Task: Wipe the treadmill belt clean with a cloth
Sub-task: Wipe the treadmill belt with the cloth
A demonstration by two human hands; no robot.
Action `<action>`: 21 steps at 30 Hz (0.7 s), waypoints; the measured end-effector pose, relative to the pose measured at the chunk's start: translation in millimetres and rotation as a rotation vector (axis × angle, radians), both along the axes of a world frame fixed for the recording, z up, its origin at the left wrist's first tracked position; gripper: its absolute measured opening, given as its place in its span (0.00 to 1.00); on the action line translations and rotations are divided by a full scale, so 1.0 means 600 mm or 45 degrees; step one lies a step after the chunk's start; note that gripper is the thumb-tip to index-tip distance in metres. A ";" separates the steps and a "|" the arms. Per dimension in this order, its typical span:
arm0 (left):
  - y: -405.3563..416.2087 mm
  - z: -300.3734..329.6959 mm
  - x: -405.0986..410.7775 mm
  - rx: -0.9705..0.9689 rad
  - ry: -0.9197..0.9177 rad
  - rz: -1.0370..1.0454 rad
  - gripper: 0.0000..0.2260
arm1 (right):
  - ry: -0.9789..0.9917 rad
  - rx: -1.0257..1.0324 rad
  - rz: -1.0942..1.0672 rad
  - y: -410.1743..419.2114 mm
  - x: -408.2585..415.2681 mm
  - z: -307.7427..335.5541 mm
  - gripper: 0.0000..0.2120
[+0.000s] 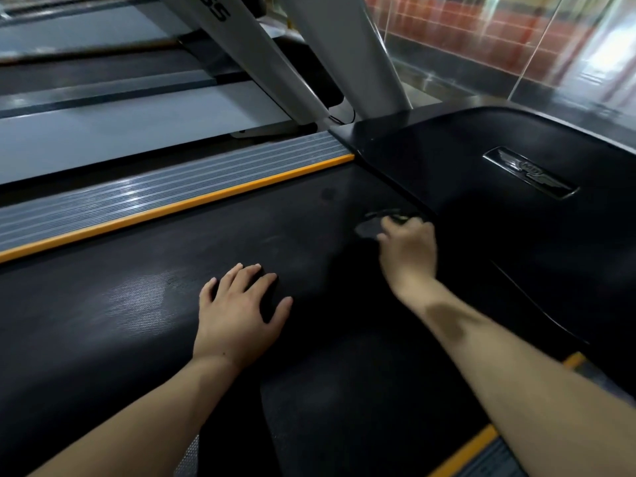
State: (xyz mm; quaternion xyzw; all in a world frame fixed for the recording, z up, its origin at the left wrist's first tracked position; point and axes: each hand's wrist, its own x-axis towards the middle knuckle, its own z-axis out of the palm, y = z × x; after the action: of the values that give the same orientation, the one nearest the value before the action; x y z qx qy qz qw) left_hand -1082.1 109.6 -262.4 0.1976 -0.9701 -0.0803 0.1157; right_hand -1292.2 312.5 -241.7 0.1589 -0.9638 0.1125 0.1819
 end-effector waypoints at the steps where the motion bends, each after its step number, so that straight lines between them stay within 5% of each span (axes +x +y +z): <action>1: 0.000 0.000 0.001 -0.007 -0.002 -0.004 0.28 | 0.013 0.022 0.095 -0.024 0.033 -0.004 0.11; 7: -0.003 -0.003 -0.002 -0.028 0.001 -0.006 0.29 | 0.062 -0.042 0.606 -0.027 0.075 -0.014 0.15; 14: -0.001 -0.003 -0.003 -0.004 0.012 0.002 0.28 | -0.026 0.081 -0.109 0.069 -0.067 -0.003 0.17; 17: -0.001 -0.003 -0.004 0.004 0.006 -0.004 0.28 | -0.017 0.043 0.083 -0.011 0.023 -0.006 0.11; 21: -0.002 -0.004 -0.002 -0.008 0.023 -0.009 0.28 | -0.062 -0.051 0.503 -0.061 0.127 -0.024 0.16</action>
State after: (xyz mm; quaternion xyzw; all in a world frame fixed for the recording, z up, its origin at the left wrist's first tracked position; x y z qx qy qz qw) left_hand -1083.4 108.4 -264.5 0.1931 -0.9700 -0.0795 0.1247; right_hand -1215.7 276.0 -256.1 0.3386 -0.9156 0.1689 0.1359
